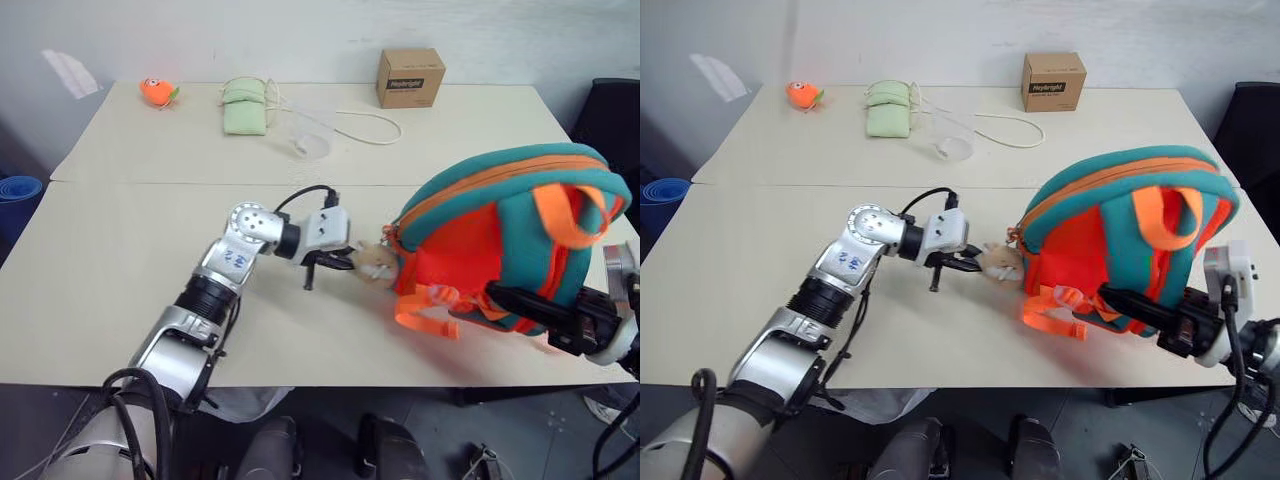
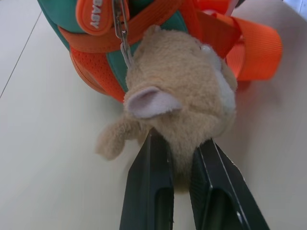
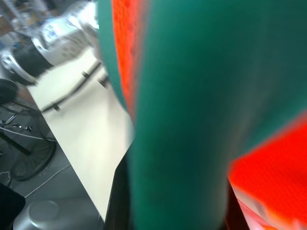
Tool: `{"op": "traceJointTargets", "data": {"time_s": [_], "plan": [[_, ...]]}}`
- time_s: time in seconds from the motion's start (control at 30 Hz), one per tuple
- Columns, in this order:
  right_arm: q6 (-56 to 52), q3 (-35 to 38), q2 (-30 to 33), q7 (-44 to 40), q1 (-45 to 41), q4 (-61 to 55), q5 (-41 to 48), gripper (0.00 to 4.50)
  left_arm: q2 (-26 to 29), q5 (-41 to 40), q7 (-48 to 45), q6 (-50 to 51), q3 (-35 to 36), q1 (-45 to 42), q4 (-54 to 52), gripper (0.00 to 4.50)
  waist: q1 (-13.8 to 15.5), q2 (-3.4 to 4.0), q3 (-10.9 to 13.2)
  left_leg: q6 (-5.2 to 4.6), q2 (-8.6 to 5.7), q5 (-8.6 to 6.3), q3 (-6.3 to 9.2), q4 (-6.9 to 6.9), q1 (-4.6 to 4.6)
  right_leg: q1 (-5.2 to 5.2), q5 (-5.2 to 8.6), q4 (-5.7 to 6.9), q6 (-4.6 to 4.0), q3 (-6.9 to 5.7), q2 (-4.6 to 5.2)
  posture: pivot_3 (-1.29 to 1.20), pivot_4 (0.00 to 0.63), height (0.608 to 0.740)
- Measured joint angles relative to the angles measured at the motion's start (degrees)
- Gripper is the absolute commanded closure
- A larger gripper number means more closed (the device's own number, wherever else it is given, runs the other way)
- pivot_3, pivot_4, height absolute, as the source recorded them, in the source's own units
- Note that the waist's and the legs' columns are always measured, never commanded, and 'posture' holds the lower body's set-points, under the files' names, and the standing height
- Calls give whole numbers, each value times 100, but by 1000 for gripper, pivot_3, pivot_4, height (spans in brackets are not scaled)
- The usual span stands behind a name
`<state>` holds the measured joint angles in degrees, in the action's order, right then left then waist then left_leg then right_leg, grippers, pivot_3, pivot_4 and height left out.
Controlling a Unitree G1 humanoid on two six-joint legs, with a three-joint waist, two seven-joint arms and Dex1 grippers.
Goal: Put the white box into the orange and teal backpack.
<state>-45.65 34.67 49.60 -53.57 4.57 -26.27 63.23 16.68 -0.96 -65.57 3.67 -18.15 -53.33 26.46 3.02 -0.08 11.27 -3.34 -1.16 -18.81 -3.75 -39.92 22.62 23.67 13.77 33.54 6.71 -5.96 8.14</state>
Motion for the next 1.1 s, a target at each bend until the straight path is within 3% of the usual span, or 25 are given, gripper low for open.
{"op": "traceJointTargets", "data": {"time_s": [0.4, 0.6, 0.73, 0.9, 1.07, 1.1], "plan": [[-669, 817, 960, 589, -679, -171, 2046, 4500, 626, 173, -168, -838, 18, -311, 647, 4381, -5, 4, 3, -3, 0, -4, 7, 1, 14, 3, 0, -5, 0, -2, 5, 0, 150, 740], [-715, 835, 1029, 692, -559, -194, 2049, 4500, 697, 298, -176, -1184, 25, -431, 996, 4381, 9, 5, 3, -4, -2, -5, 10, 1, 25, 4, -1, -4, 1, -7, 4, 0, 150, 740], [-535, 377, 1015, 688, -162, -416, 1064, 3268, 356, 183, -286, -753, -8, -124, 562, 4381, 19, 4, 3, -17, -11, -9, 10, -9, 37, 6, -3, -5, 6, -14, 6, 0, 150, 740], [-364, 109, 942, 586, 149, -310, 192, 1594, 330, -2, -535, -120, -40, 111, 12, 2810, 8, 5, 3, -24, -13, -4, 6, -15, 43, 10, -8, -4, 15, -28, -33, 0, 150, 740], [-437, 872, 1110, -169, 789, 62, -193, 10, 846, -515, -995, 683, 248, 264, -411, 1386, 2, 5, 3, -21, -7, 2, 8, -16, 39, 9, -9, 2, 15, -22, -37, 0, 150, 740], [-539, 1219, 1223, -449, 1020, 212, -242, 0, 1046, -656, -1139, 857, 330, 306, -495, 1093, 2, 8, 4, -21, -7, 2, 8, -14, 40, 10, -9, 1, 15, -20, -37, 0, 150, 740]]}}
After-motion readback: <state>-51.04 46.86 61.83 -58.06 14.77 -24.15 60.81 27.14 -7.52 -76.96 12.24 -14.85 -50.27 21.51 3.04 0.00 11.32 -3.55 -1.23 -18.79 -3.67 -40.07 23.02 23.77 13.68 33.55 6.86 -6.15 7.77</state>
